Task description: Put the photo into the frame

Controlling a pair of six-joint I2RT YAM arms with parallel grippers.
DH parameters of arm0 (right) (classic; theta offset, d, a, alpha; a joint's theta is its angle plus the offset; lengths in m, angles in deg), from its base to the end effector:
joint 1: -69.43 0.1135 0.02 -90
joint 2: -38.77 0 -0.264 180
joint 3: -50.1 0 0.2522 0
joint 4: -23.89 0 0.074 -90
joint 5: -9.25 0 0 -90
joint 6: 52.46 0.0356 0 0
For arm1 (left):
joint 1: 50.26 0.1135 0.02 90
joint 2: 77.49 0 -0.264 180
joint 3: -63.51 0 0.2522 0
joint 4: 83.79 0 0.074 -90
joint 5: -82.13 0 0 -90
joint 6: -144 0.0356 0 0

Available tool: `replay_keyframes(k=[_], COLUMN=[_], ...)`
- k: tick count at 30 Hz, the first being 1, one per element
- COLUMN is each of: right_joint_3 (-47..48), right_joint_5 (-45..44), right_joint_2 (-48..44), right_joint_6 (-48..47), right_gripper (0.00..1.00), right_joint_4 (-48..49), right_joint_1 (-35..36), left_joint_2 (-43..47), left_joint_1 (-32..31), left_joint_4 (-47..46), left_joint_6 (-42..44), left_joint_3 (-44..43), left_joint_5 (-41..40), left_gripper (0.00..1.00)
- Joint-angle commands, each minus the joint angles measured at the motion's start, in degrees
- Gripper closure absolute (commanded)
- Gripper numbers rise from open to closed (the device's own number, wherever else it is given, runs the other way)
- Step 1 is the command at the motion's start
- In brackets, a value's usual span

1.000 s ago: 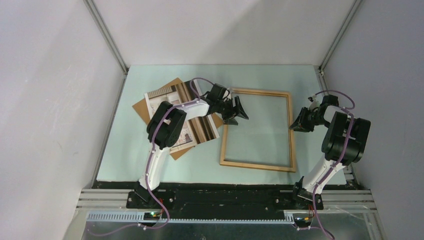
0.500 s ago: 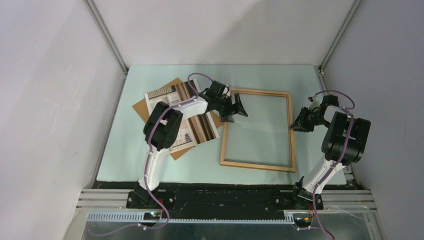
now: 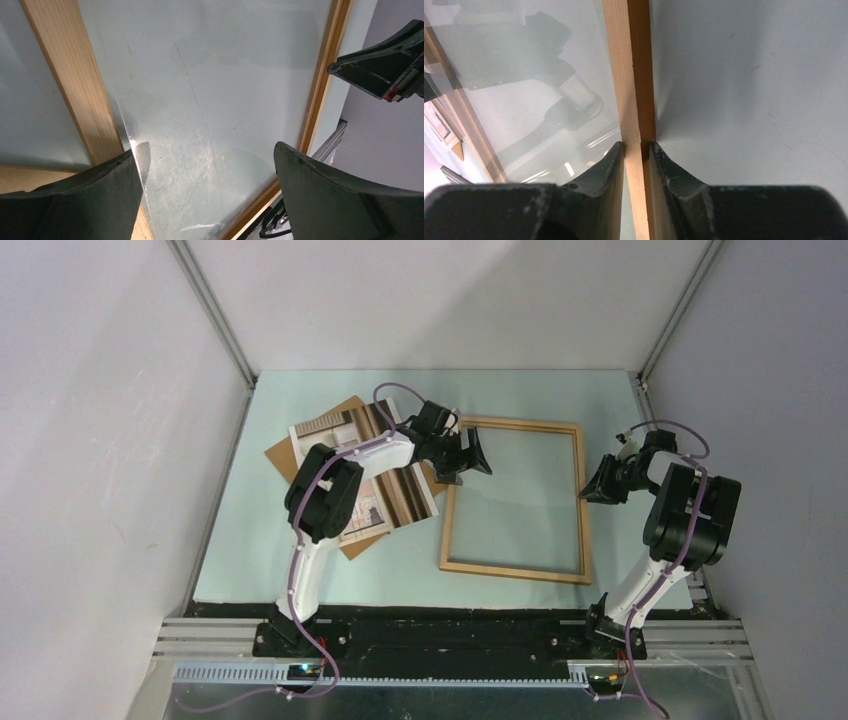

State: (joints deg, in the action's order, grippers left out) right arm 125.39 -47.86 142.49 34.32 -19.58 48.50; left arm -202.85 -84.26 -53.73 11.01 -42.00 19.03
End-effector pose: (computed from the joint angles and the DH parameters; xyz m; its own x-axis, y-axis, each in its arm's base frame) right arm 0.3214 -0.1022 0.1511 -0.8944 0.2916 -0.3392 0.0923 0.8623 0.4979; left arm 0.3874 -0.2807 0.1623 -0.9687 -0.0801 -0.2350 0.1090 0.7133 -0.6923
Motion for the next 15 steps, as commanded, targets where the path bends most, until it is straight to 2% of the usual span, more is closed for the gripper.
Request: replay_keyframes(k=[1, 15], right_joint_3=[0.67, 0.67], right_joint_5=[2.8, 2.72], right_joint_2=[-0.84, -0.91], right_joint_6=[0.89, 0.95], right_gripper=[0.73, 0.73], right_joint_4=[-0.27, -0.01], right_joint_1=[0.63, 0.69], left_joint_2=[5.39, 8.04], left_joint_1=[0.31, 0.24], left_joint_4=[1.07, 3.6], left_joint_6=[2.66, 5.26], left_joint_3=[-2.57, -1.8], left_joint_5=[-2.77, -7.94], left_gripper=[0.02, 0.0])
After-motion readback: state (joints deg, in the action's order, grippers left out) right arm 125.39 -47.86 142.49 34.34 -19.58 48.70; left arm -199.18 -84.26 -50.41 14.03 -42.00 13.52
